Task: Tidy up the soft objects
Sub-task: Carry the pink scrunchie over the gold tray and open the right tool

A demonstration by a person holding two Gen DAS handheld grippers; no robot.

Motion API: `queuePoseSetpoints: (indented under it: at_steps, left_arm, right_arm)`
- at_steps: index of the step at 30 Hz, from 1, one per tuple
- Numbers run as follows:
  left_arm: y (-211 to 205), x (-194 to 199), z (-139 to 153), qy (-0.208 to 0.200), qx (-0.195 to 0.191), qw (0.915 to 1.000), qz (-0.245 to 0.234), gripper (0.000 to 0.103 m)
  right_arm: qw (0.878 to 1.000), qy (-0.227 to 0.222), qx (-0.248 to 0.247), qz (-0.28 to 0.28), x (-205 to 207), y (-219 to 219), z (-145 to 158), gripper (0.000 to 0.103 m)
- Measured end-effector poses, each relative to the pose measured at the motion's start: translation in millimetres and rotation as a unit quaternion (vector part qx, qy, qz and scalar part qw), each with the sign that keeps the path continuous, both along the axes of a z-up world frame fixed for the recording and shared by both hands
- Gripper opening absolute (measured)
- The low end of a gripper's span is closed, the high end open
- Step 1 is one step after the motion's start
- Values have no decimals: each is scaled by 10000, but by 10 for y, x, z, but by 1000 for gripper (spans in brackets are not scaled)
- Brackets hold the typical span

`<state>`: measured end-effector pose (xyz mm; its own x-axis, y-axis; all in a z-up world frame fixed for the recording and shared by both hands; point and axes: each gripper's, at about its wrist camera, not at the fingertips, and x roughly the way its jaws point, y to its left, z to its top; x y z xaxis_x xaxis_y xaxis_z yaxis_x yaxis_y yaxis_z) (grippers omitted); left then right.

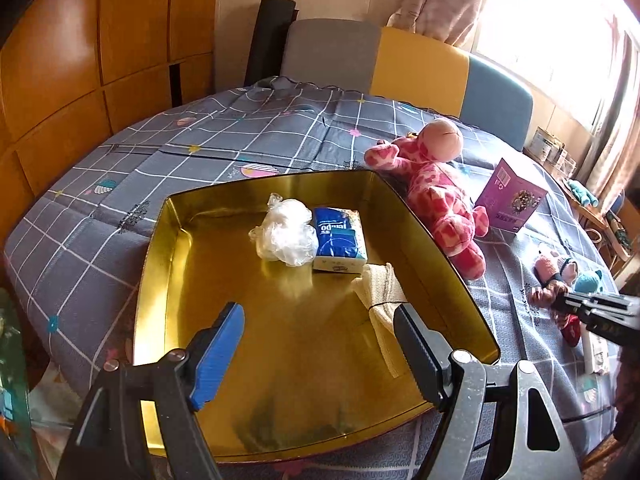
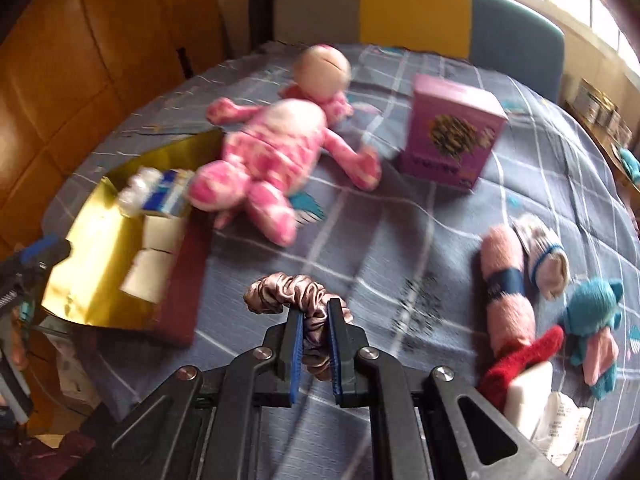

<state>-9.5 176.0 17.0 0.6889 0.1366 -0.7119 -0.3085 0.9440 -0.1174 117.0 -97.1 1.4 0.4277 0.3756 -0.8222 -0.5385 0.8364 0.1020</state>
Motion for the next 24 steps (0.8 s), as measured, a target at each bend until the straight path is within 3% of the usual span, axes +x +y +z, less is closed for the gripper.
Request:
queuePoseSetpoints:
  at_steps: [6,12,24]
  left_arm:
    - [84,-66,-14,-23,-31,10000,89,78]
    - [177,-117,-38,-17,-70,9998,197,78]
    - [579,-237,-70,-39,-174,9968,773,78]
  right_arm:
    - [9982,-124,282,509,-170,450,223,10]
    - [9939,40,560,944,-293,818,246,10]
    - [9840,576,628,1568,-319,1763,-34,10]
